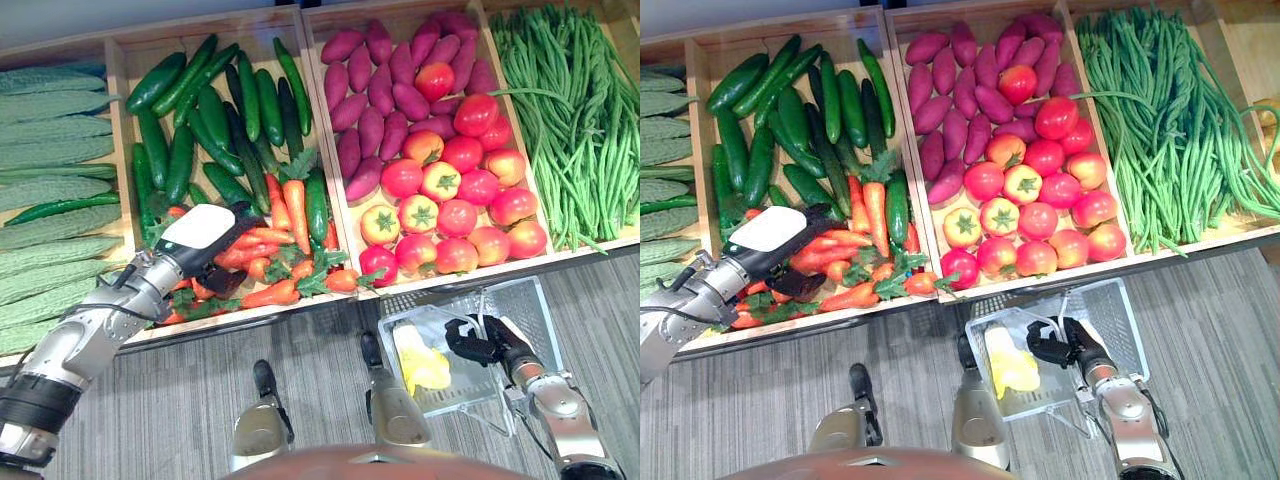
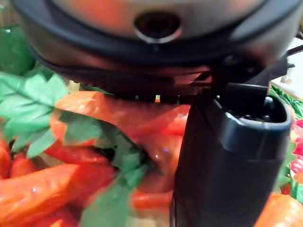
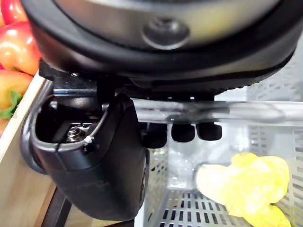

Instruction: Pick vegetable in the basket

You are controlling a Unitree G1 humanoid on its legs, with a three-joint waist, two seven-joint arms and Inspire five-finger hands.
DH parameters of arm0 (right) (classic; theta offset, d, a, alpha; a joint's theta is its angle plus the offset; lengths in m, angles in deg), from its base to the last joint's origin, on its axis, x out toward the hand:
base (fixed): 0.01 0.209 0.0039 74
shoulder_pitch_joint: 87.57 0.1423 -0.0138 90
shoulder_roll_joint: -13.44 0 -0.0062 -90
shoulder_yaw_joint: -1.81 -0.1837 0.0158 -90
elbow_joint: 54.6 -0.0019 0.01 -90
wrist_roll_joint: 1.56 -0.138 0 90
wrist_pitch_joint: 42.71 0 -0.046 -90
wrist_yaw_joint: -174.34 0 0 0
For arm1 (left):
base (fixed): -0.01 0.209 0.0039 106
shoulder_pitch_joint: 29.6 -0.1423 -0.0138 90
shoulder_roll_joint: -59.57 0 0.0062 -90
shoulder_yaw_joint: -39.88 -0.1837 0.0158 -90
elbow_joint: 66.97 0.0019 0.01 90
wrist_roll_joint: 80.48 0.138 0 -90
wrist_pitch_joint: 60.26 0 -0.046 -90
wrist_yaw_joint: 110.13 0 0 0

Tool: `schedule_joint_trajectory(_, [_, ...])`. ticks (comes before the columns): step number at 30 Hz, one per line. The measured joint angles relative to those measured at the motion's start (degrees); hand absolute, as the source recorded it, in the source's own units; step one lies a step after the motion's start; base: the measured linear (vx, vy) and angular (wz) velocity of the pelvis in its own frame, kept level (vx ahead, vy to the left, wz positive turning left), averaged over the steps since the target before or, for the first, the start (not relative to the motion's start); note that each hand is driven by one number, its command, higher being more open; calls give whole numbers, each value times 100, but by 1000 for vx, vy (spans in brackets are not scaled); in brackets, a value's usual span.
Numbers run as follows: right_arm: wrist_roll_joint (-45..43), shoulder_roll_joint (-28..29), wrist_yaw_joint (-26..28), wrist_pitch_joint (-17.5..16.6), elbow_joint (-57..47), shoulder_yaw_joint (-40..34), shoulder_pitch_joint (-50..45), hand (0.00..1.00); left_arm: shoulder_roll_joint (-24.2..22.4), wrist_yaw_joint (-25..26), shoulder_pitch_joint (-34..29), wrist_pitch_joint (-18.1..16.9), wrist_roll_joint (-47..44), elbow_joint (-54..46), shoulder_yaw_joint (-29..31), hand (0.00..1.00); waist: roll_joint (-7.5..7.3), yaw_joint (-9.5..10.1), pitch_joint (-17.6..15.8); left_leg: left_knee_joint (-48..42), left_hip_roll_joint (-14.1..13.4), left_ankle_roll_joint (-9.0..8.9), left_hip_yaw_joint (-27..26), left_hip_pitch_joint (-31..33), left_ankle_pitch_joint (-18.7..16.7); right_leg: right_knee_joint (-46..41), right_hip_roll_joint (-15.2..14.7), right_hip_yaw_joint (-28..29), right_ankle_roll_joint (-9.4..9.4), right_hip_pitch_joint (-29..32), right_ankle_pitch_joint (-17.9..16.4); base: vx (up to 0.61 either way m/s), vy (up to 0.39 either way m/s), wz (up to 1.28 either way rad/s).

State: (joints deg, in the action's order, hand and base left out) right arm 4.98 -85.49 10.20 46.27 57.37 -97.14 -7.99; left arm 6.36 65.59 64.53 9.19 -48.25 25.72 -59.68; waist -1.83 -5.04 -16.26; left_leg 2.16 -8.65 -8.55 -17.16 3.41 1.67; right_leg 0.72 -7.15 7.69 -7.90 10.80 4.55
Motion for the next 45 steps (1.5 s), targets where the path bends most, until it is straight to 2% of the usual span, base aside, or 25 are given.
schedule_joint_trajectory(7, [2, 119, -3, 3, 6, -48, 5, 0, -2, -279, 94, -30, 30, -39, -73, 0, -17, -154, -10, 60, -12, 3, 135, -131, 27, 55, -3, -151, -8, -226, 1, 23, -4, 9])
schedule_joint_trajectory(12, [3, 353, -19, 11, 6, -305, -111, 0, 5, -371, 270, 230, 181, -59, -35, 0, -13, -147, -4, 134, -3, 7, 285, -229, 84, 64, -19, -309, -20, -389, -11, 0, -4, 15])
schedule_joint_trajectory(14, [3, 450, -20, 12, 5, -445, -177, 0, 19, -371, 279, 342, 193, -79, 190, 0, -6, -136, 8, 224, 1, 3, 306, -378, 121, 60, -17, -333, -40, -511, -35, -9, -4, 9])
schedule_joint_trajectory(19, [5, 605, -29, 41, 6, -650, -356, 0, 229, -340, 483, 442, 169, -350, 440, 0, 27, -99, 326, 260, 7, 7, 374, -419, 150, 52, -22, -395, -57, -585, -72, -3, -6, 8])
schedule_joint_trajectory(24, [7, 741, -27, 83, 7, -892, -463, 0, 232, -210, 693, 437, 88, -763, 741, 0, 30, -38, 663, 266, 5, 5, 355, -554, 148, 52, -20, -383, -54, -705, -80, -6, 0, -1])
schedule_joint_trajectory(30, [0, 743, -29, 170, 55, -1148, -474, 0, 237, -129, 972, 437, -665, -793, 885, 0, 13, -9, 978, 293, -2, -5, 341, -671, 150, 33, -12, -351, -42, -798, -110, -39, -4, -1])
schedule_joint_trajectory(34, [-11, 745, -29, 190, 270, -1300, -477, 0, 238, -125, 999, 446, -1028, -791, 889, 0, -50, -3, 1203, 294, 0, -4, 356, -679, 161, 24, -14, -359, -39, -812, -107, 0, 0, 0])
schedule_joint_trajectory(38, [-14, 788, -15, 190, 421, -1818, -494, 0, 231, -152, 998, 459, -1187, -821, 886, 0, -115, -22, 1271, 296, 12, 1, 379, -716, 169, 23, -29, -399, -37, -888, -107, -6, 3, 8])
schedule_joint_trajectory(41, [-13, 783, -11, 193, 709, -2579, -501, 0, 187, -227, 998, 474, -1187, -971, 872, 0, -155, -47, 1300, 298, 14, 0, 413, -809, 169, 12, -33, -427, -26, -997, -145, 1, 2, 7])
schedule_joint_trajectory(45, [-3, 537, -4, 295, 995, -3288, -538, 0, -125, -230, 998, 474, -1186, -1167, 774, 0, -209, -274, 1398, 300, 27, -8, 422, -968, 156, -328, -38, -420, -29, -1006, -366, -1, 0, 2])
